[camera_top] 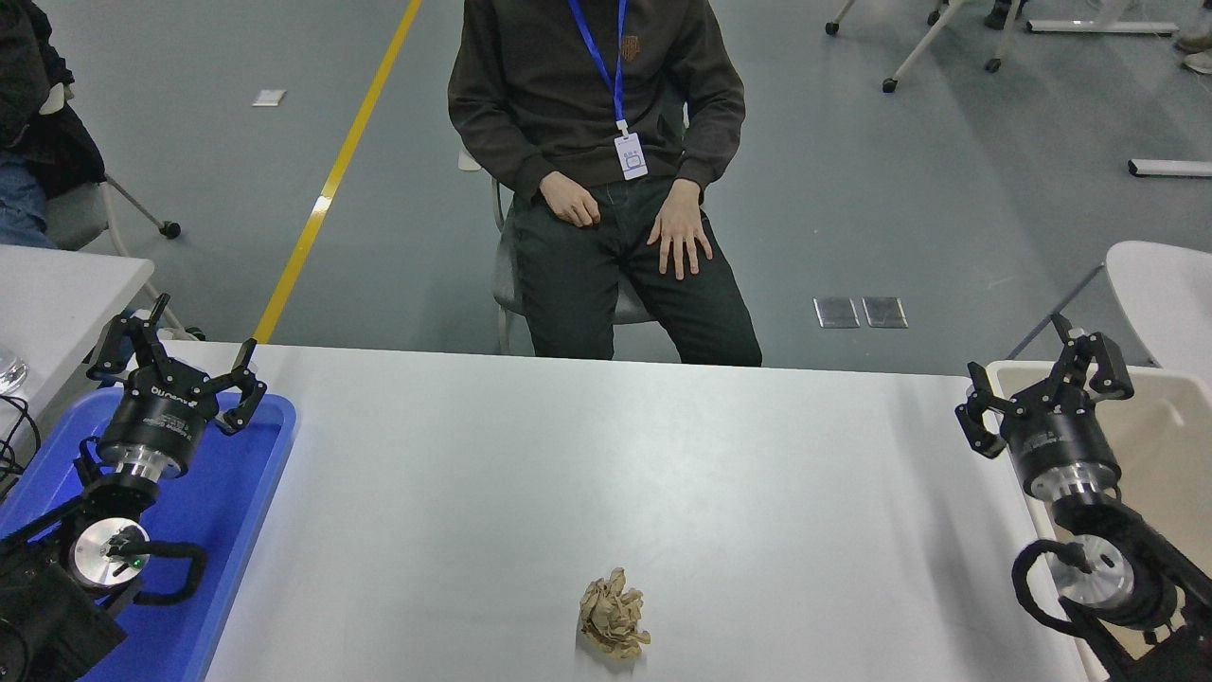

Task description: Clean the table surface

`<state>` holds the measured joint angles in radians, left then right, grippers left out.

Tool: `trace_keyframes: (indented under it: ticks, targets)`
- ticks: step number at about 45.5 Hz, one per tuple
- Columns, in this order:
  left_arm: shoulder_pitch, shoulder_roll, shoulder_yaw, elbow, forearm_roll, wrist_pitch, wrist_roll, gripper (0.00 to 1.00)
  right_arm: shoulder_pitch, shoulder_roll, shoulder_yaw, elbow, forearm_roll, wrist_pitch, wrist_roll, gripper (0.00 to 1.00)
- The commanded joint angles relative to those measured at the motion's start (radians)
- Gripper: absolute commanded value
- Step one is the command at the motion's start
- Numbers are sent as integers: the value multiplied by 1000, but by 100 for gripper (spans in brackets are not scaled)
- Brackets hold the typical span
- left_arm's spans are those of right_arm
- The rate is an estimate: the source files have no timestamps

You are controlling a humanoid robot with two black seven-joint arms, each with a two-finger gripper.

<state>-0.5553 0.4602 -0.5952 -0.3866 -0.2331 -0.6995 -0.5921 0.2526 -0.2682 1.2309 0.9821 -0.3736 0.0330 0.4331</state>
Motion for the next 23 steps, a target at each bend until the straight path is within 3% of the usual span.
trace_keyframes:
  ticks: [1,23]
  targets:
    - [0,0,0,0,0,0,0,100,-7,67,27,-2,-51,-2,-1,100]
    - [0,0,0,0,0,0,0,100,-4,-6,-39,4,-51,-10,-19,100]
